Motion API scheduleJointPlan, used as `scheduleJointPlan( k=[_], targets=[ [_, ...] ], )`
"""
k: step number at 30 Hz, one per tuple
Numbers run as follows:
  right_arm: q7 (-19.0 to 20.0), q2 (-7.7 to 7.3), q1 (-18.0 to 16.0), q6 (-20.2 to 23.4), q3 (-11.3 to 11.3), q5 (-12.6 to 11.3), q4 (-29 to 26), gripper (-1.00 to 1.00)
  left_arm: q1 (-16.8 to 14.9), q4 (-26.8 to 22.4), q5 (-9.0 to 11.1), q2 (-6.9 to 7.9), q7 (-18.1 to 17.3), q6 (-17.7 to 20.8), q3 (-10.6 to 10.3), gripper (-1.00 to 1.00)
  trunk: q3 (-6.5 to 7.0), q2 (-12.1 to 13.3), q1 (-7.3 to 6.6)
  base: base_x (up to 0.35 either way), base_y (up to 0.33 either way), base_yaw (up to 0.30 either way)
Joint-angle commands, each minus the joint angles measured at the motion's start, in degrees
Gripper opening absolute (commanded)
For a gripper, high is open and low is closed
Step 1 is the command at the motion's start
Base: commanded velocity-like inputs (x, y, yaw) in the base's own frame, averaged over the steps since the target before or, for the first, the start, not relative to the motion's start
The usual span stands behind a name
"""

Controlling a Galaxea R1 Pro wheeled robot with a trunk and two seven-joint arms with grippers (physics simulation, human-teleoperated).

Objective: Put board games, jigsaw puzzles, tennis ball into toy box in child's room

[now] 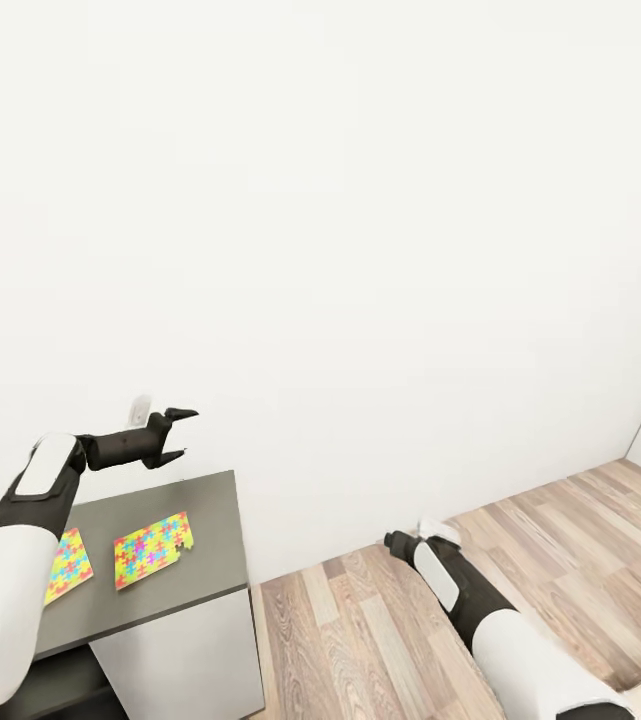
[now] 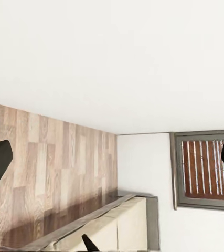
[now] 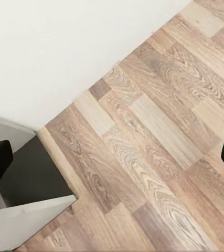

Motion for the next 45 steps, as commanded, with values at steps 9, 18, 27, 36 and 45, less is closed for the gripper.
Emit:
scheduleJointPlan(
  k=[9, 18, 27, 36, 45],
  targets=[
    [-0.49, 0.39, 1.47, -1.29, 0.4, -0.38, 1.61, 1.0, 0.6, -0.11, -5.1, -0.1, 0.46, -0.53, 0.19, 1.0, -0.03, -0.06, 0.03, 0.0, 0.0, 0.0],
    [-0.5, 0.54, 1.54, -1.44, 0.52, -0.37, 1.69, 1.0, 0.82, -0.34, -5.45, 0.78, 0.45, -0.51, 0.18, 1.0, -0.03, -0.06, 0.03, 0.0, 0.0, 0.0],
    [-0.67, 2.16, 1.55, -3.25, 3.48, -0.18, 1.71, 1.0, 0.83, -1.52, -5.79, 2.4, 0.74, -0.58, 0.12, 1.0, -0.03, -0.06, 0.03, 0.0, 0.0, 0.0],
    [-6.09, 4.31, 0.94, 2.21, 6.73, -0.47, 2.74, 1.0, 0.66, -1.61, -16.07, 2.59, 1.1, -0.79, 0.39, 1.0, -0.03, -0.06, 0.03, 0.0, 0.0, 0.0],
    [-7.98, 4.71, 0.82, 4.32, 7.21, -0.22, 4.65, 1.0, 0.54, -1.61, -27.04, 2.21, 1.19, -4.46, -1.7, 1.0, -0.03, -0.06, 0.03, 0.0, 0.0, 0.0]
  ],
)
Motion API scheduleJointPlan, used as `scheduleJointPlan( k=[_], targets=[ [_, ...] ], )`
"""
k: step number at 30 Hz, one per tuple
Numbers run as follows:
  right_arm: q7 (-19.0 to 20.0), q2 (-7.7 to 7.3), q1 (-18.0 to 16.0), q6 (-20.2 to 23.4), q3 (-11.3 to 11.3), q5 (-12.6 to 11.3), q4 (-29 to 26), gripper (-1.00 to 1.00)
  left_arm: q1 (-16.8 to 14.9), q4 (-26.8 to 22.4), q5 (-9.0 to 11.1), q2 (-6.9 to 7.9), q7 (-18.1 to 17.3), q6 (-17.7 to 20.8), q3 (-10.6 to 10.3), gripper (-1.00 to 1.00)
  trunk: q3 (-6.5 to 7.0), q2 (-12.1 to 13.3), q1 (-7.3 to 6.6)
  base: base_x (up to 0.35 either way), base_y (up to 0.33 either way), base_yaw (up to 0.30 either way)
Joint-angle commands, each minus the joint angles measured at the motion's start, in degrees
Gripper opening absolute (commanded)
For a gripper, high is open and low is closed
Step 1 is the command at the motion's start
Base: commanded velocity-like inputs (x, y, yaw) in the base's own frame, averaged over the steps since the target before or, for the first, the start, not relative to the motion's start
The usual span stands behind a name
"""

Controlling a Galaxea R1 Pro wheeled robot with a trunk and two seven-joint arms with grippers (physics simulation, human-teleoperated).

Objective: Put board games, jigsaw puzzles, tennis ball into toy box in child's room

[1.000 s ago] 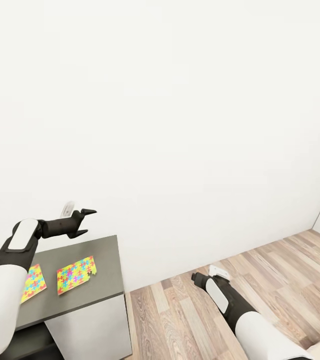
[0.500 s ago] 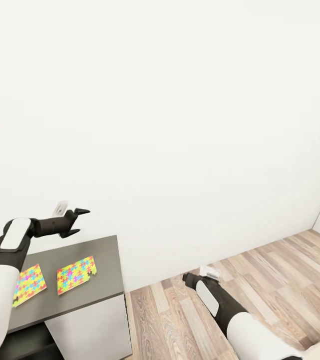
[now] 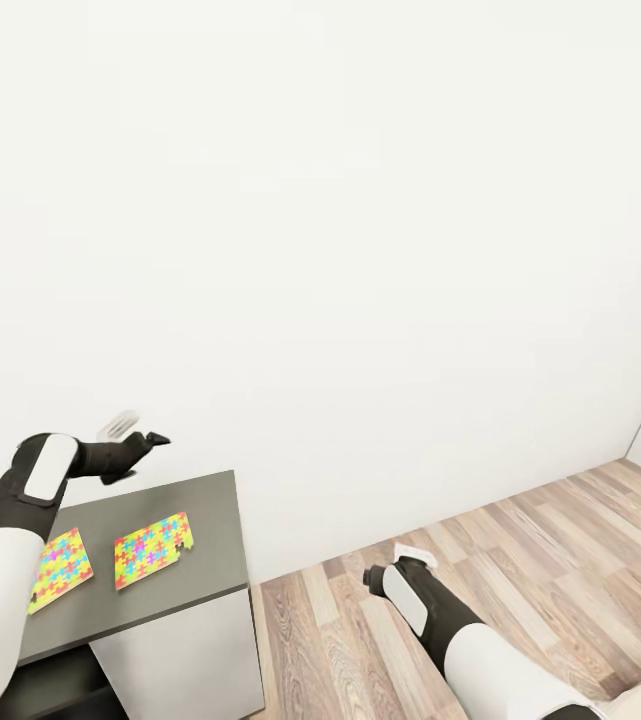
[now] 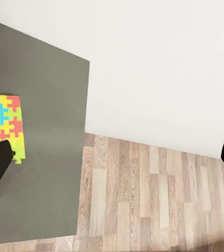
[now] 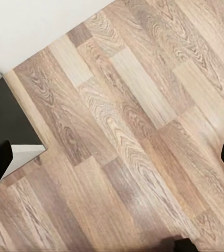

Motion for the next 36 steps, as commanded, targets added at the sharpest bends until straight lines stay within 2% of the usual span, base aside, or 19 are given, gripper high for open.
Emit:
scheduleJointPlan(
  k=[1, 2, 6, 10, 12, 16, 22, 24, 29, 36],
  targets=[
    [-0.48, -0.05, -0.02, 0.19, 0.52, -0.49, -0.06, 1.0, -0.04, -0.03, -0.13, -0.01, 0.55, -0.34, -0.49, 1.0, -0.04, -0.06, 0.03, 0.0, 0.0, 0.0],
    [-0.47, -0.09, -0.01, 0.2, 0.57, -0.44, -0.02, 1.0, -0.11, 0.08, -1.27, -0.01, 0.59, -1.2, -1.51, 1.0, -0.04, -0.06, 0.03, 0.0, 0.0, 0.0],
    [-0.47, -0.09, -0.01, 0.21, 0.7, -0.34, -0.02, 1.0, -0.34, 0.28, -2.91, -0.08, 0.66, -2.44, -3.49, 1.0, -0.04, -0.06, 0.03, 0.0, 0.0, 0.0],
    [-0.47, -0.06, 0.0, 0.21, 1.61, -0.32, -0.04, 1.0, -0.49, 0.58, -3.29, -0.08, 0.69, -3.38, -4.17, 1.0, -0.04, -0.06, 0.03, 0.0, 0.0, 0.0],
    [-0.47, -0.11, 0.0, 0.21, 2.93, -0.4, -0.18, 1.0, -0.62, 1.85, -3.4, 0.0, 0.74, -3.7, -4.35, 1.0, -0.04, -0.06, 0.03, 0.0, 0.0, 0.0],
    [-0.47, -0.09, 0.0, 0.21, 4.04, -0.46, -0.3, 1.0, -0.67, 4.45, -4.19, 0.07, 0.9, -3.87, -4.53, 1.0, -0.04, -0.06, 0.03, 0.0, 0.0, 0.0],
    [-0.47, -0.06, 0.0, 0.21, 4.56, -0.48, -0.46, 1.0, -0.72, 6.24, -10.27, -0.55, 4.1, -6.28, -4.88, 1.0, -0.04, -0.06, 0.03, 0.0, 0.0, 0.005],
    [-0.47, -0.01, 0.0, 0.21, 4.6, -0.48, -0.47, 1.0, -0.72, 6.39, -11.08, -1.07, 4.79, -7.26, -4.9, 1.0, -0.04, -0.06, 0.03, 0.0, 0.0, 0.108],
    [-0.51, 0.03, 0.0, 0.23, 4.62, -0.49, -0.48, 1.0, -0.73, 6.52, -11.9, -2.01, 5.41, -8.14, -4.92, 1.0, -0.04, -0.06, 0.03, 0.0, 0.0, 0.231],
    [-0.58, 0.02, 0.0, 0.22, 4.63, -0.49, -0.49, 1.0, -0.73, 6.54, -12.24, -2.2, 5.51, -8.3, -5.0, 1.0, -0.04, -0.06, 0.03, 0.0, 0.0, 0.19]
  ],
)
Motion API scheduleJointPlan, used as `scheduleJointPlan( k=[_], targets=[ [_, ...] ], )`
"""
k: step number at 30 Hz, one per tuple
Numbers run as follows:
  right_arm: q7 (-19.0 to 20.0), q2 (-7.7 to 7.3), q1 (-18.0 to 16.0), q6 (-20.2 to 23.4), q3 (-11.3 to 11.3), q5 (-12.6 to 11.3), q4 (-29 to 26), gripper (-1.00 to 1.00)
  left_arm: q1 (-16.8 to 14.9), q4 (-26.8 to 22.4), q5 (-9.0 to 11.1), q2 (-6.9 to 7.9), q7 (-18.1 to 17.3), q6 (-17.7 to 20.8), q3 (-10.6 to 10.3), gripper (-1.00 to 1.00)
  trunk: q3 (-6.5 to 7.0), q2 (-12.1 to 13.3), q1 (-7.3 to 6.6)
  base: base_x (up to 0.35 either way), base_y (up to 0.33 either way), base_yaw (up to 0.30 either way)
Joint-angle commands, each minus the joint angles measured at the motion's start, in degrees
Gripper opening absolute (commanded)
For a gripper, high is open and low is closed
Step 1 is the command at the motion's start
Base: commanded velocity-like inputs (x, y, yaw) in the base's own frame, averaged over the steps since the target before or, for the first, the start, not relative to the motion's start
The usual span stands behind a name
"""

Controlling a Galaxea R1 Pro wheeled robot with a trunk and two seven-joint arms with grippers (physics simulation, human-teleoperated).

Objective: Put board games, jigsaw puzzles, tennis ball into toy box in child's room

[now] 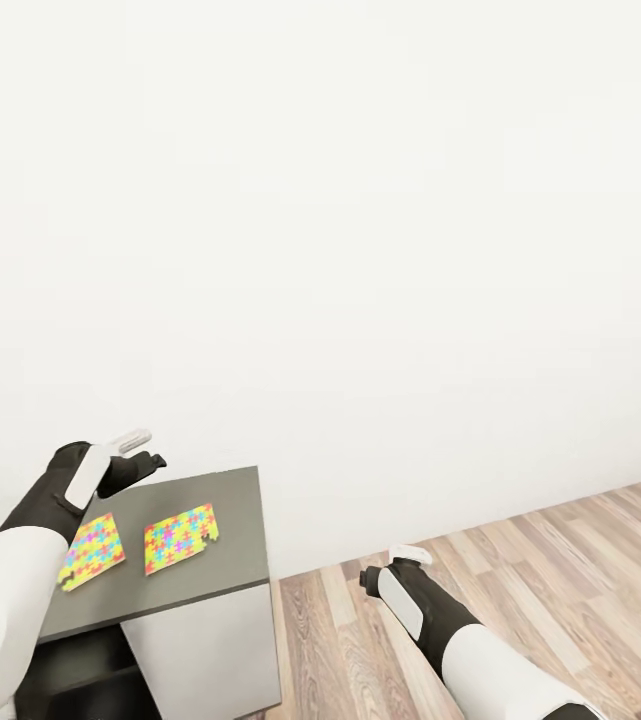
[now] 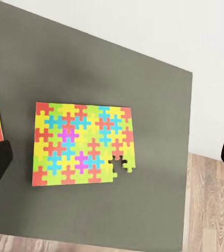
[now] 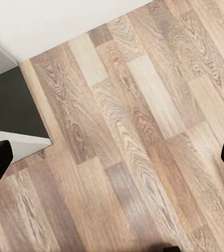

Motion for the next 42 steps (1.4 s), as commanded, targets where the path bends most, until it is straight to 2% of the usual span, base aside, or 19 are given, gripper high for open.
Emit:
scheduleJointPlan(
  k=[1, 8, 15, 21, 28, 34, 38, 42],
  targets=[
    [-0.47, -0.07, -0.03, 0.18, 0.47, -0.53, -0.08, 1.0, -0.01, -0.06, 0.58, -0.01, 0.47, 0.18, 0.06, 1.0, -0.04, -0.06, 0.03, 0.0, 0.0, 0.056],
    [-0.37, -0.12, -0.01, 0.18, 0.45, -0.53, -0.08, 1.0, -0.01, -0.06, 0.49, -0.09, 0.48, 0.07, -0.01, 1.0, -0.04, -0.06, 0.03, 0.0, 0.0, 0.037],
    [-0.36, -0.13, -0.03, 0.22, 0.46, -0.54, -0.08, 1.0, -0.01, -0.06, 0.2, -0.15, 0.65, 0.02, -0.11, 1.0, -0.04, -0.06, 0.03, 0.0, 0.0, 0.228],
    [-0.36, -0.13, -0.03, 0.21, 0.45, -0.55, -0.08, 1.0, -0.01, -0.06, -0.24, -1.66, 3.07, 0.02, -0.49, 1.0, -0.04, -0.06, 0.03, 0.0, 0.0, 0.208],
    [-0.32, -0.13, -0.03, 0.18, 0.45, -0.53, -0.08, 1.0, -0.01, -0.02, -1.59, -2.53, 5.47, -2.97, -3.35, 1.0, -0.04, -0.06, 0.03, 0.0, 0.0, 0.033],
    [-0.32, -0.13, -0.02, 0.18, 0.47, -0.53, -0.08, 1.0, -0.01, 0.02, -2.01, -3.42, 5.79, -4.51, -7.62, 1.0, -0.04, -0.06, 0.03, 0.0, 0.0, 0.004],
    [-0.29, -0.13, -0.03, 0.18, 0.45, -0.53, -0.08, 1.0, -0.01, 0.03, -2.06, -4.12, 5.82, -4.74, -9.73, 1.0, -0.04, -0.06, 0.03, 0.0, 0.0, 0.0],
    [-0.28, -0.13, -0.03, 0.18, 0.43, -0.53, -0.08, 1.0, -0.01, 0.03, -2.11, -4.34, 5.83, -4.8, -10.36, 1.0, -0.04, -0.06, 0.03, 0.0, 0.0, 0.0]
  ],
)
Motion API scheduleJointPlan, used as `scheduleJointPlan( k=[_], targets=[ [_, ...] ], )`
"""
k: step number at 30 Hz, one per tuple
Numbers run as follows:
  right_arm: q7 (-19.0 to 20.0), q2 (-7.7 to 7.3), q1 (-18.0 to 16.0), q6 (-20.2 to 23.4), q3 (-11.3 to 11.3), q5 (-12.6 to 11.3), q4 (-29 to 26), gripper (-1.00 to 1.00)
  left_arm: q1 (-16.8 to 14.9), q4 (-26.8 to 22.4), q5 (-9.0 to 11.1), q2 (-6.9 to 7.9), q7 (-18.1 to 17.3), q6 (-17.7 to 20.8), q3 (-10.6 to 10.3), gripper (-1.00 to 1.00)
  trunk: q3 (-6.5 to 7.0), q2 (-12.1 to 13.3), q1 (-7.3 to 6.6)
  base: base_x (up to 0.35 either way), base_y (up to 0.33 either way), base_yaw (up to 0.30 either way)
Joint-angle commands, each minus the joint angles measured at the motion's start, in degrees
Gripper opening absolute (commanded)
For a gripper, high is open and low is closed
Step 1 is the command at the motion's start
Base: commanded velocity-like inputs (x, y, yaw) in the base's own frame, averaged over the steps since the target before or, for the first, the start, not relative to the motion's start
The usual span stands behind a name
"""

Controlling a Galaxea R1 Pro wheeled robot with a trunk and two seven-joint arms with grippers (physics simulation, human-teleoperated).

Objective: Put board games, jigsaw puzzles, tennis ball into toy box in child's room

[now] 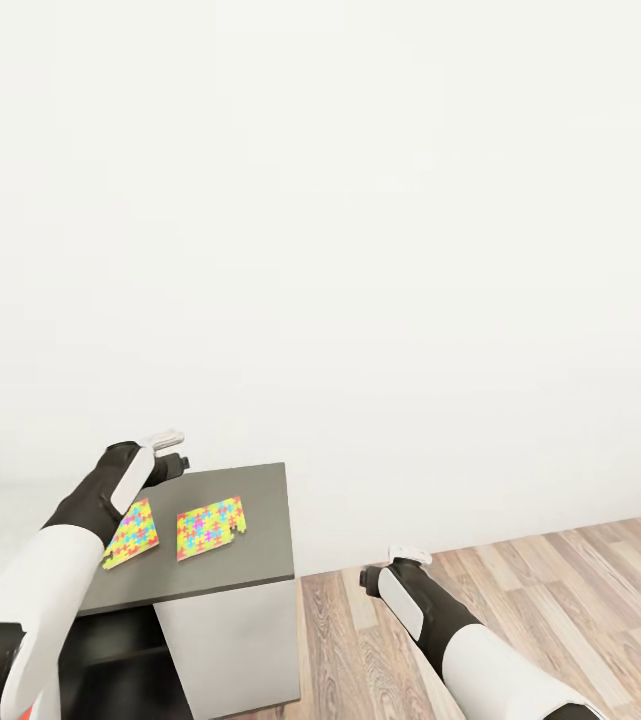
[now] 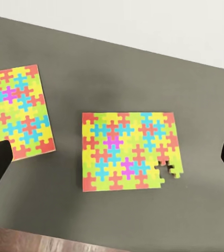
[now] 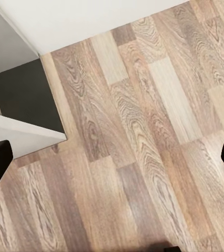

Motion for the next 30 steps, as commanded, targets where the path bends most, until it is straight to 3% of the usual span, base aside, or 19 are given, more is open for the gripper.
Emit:
scheduleJointPlan(
  k=[1, 19, 30],
  targets=[
    [-0.48, -0.05, -0.03, 0.18, 0.48, -0.52, -0.08, 1.0, -0.01, -0.07, 0.57, 0.02, 0.48, 0.13, -0.28, 1.0, -0.04, -0.06, 0.03, 0.0, 0.0, 0.0],
    [-0.48, -0.05, -0.02, 0.19, 0.51, -0.52, -0.08, 1.0, -0.01, -0.07, 0.53, 0.15, 0.4, 0.09, -0.65, 1.0, -0.04, -0.06, 0.03, 0.002, 0.0, 0.0],
    [-0.43, -0.05, -0.02, 0.28, 0.51, -0.52, -0.08, 1.0, -0.01, -0.07, 0.47, -0.02, 0.42, 0.05, -0.69, 1.0, -0.04, -0.06, 0.03, 0.128, 0.0, 0.0]
  ],
)
